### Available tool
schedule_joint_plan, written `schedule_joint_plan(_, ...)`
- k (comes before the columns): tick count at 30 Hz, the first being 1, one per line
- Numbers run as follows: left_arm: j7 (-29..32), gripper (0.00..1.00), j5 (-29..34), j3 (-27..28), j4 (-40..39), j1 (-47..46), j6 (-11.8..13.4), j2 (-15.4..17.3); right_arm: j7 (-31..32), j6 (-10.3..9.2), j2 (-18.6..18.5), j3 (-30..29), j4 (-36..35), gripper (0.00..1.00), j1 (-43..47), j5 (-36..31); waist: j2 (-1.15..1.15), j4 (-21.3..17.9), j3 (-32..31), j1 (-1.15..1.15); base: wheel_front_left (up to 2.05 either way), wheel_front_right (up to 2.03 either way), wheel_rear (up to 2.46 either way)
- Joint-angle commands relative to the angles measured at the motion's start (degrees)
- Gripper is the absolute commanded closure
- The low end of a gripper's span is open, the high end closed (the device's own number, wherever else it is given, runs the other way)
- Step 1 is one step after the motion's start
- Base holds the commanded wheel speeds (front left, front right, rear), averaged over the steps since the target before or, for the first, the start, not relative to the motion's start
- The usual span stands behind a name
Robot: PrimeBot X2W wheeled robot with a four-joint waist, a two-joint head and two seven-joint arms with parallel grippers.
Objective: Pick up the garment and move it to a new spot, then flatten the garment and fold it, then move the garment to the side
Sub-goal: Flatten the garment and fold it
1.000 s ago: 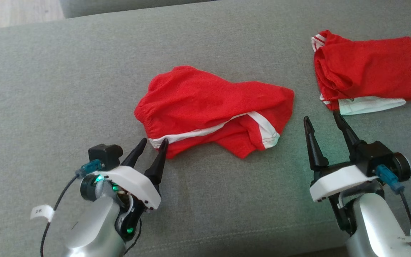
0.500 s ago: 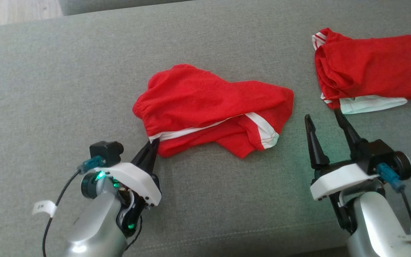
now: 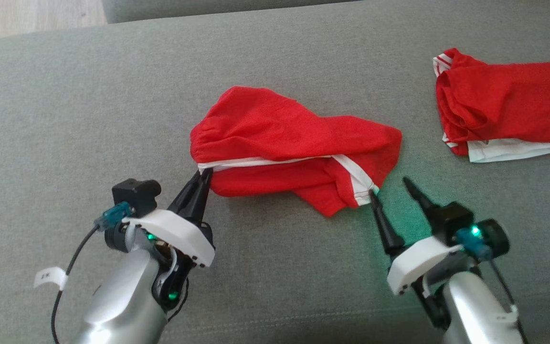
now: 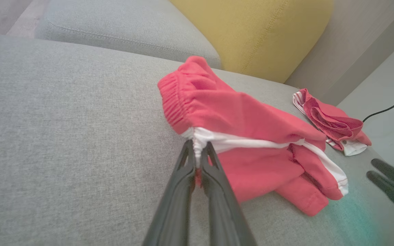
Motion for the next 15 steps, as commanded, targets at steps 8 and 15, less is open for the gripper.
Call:
schedule_joint_plan(8, -0.7, 1.0, 1.23, 2.03, -4.75, -0.39, 0.48, 1.37, -0.31, -0.05, -0.81, 4.56, 5.34, 0.0, -4.45, -1.35, 0.0, 0.82, 0.47, 0.0, 0.0, 0.0, 0.0)
schedule_joint_plan(15, -0.71, 1.0, 1.53, 1.84, -5.83, -0.22, 0.45, 1.27, -2.38, -0.05, -0.71, 4.12, 10.27, 0.0, -7.43, -1.48, 0.0, 1.56, 0.91, 0.0, 0.0, 0.0, 0.0)
